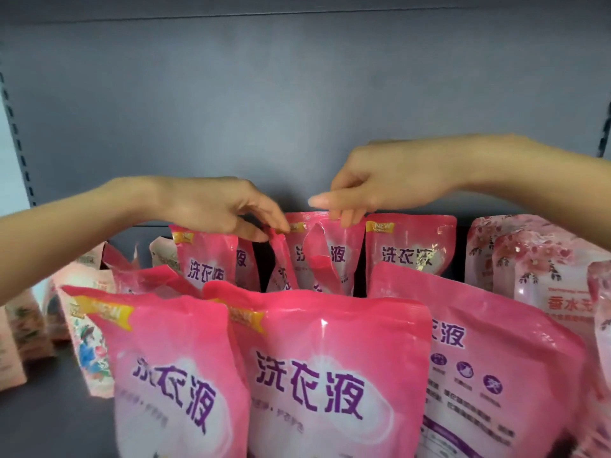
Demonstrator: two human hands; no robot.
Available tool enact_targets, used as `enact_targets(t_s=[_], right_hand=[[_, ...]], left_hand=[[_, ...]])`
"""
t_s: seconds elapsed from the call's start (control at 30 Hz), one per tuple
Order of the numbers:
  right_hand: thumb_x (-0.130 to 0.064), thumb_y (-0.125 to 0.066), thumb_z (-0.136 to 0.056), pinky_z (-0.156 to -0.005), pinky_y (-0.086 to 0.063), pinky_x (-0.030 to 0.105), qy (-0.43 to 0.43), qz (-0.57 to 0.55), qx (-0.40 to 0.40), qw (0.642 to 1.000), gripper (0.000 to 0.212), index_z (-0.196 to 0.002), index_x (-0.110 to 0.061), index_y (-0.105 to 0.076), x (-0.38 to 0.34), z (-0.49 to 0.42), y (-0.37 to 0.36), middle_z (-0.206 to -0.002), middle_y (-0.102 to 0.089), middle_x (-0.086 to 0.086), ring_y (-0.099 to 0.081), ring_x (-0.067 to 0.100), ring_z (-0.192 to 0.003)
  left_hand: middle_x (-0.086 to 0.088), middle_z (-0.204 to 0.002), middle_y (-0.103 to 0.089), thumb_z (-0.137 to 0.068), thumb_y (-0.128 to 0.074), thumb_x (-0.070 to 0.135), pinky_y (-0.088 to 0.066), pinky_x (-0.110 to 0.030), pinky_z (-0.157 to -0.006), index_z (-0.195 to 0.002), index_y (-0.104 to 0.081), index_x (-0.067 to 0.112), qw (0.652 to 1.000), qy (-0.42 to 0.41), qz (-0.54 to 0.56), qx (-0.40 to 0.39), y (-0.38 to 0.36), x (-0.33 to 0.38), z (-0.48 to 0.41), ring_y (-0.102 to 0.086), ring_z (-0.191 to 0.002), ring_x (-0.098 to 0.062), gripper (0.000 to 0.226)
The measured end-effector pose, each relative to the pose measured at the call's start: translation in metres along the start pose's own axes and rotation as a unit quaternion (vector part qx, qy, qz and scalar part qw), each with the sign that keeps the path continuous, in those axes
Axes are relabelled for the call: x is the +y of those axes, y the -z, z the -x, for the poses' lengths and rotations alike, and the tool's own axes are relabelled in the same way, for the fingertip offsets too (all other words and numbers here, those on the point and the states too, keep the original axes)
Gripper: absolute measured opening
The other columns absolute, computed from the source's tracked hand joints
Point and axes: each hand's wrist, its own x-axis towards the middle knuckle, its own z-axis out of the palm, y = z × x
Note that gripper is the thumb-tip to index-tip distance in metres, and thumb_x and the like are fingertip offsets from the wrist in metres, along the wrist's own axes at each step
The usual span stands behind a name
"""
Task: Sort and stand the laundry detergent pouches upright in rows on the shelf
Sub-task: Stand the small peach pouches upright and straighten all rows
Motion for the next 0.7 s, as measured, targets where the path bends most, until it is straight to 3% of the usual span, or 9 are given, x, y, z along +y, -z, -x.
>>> enact_targets(t_s=[0.1, 0.17, 0.33, 0.43, 0.57, 0.7], right_hand=[[-0.067, -0.038, -0.081, -0.072, -0.056, 0.021, -0.025, -0.005, -0.049, 0.998, 0.063, -0.087, -0.012, -0.071, -0.021, 0.000, -0.005, -0.082, -0.074, -0.004, -0.069, 0.003, -0.074], [-0.069, -0.040, -0.080, -0.062, -0.052, 0.016, -0.043, 0.013, -0.083, 0.996, 0.061, -0.082, -0.015, -0.069, -0.031, 0.000, -0.009, -0.078, -0.073, -0.005, -0.069, 0.004, -0.072], [-0.030, -0.049, -0.092, -0.051, -0.046, 0.017, -0.064, 0.018, -0.106, 0.992, 0.029, -0.068, -0.015, -0.056, -0.043, -0.002, -0.019, -0.058, -0.062, -0.003, -0.061, 0.004, -0.050], [-0.028, -0.049, -0.091, -0.041, -0.039, 0.012, -0.074, 0.029, -0.101, 0.992, 0.026, -0.070, -0.013, -0.053, -0.044, -0.006, -0.020, -0.059, -0.057, 0.000, -0.054, 0.002, -0.034], [-0.022, -0.051, -0.089, -0.040, -0.036, 0.014, -0.088, 0.047, -0.125, 0.987, 0.027, -0.065, -0.010, -0.049, -0.039, -0.013, -0.028, -0.055, -0.056, 0.000, -0.053, 0.005, -0.034], [-0.004, -0.049, -0.090, -0.041, -0.044, 0.014, -0.096, -0.026, -0.138, 0.985, 0.020, -0.072, -0.005, -0.056, -0.030, -0.015, -0.028, -0.069, -0.064, 0.009, -0.059, 0.006, -0.039]], left_hand=[[0.039, -0.079, -0.063, -0.085, -0.064, 0.012, -0.037, 0.001, -0.071, -0.095, -0.068, 0.027, 1.000, -0.003, -0.015, 0.008, -0.002, 0.007, 0.004, -0.056, -0.076, 0.020, 0.018], [0.036, -0.077, -0.064, -0.085, -0.064, 0.016, -0.038, 0.000, -0.071, -0.092, -0.069, 0.027, 1.000, 0.000, -0.009, 0.016, -0.003, 0.009, 0.006, -0.058, -0.075, 0.018, 0.014], [0.024, -0.092, -0.068, -0.085, -0.065, 0.022, -0.044, -0.006, -0.080, -0.101, -0.072, 0.020, 0.998, 0.011, -0.032, 0.047, -0.004, 0.009, 0.004, -0.062, -0.084, 0.010, 0.017], [0.021, -0.095, -0.069, -0.085, -0.065, 0.023, -0.044, -0.008, -0.083, -0.101, -0.072, 0.021, 0.998, 0.011, -0.038, 0.048, -0.003, 0.010, 0.002, -0.062, -0.089, 0.007, 0.018], [0.015, -0.097, -0.070, -0.085, -0.065, 0.024, -0.041, -0.006, -0.080, -0.101, -0.072, 0.022, 0.997, 0.022, -0.056, 0.047, -0.003, 0.009, -0.001, -0.059, -0.086, 0.010, 0.017], [0.019, -0.089, -0.067, -0.085, -0.065, 0.026, -0.035, 0.004, -0.070, -0.100, -0.072, 0.021, 0.996, 0.030, -0.071, 0.047, -0.003, 0.008, -0.003, -0.053, -0.075, 0.022, 0.018]])
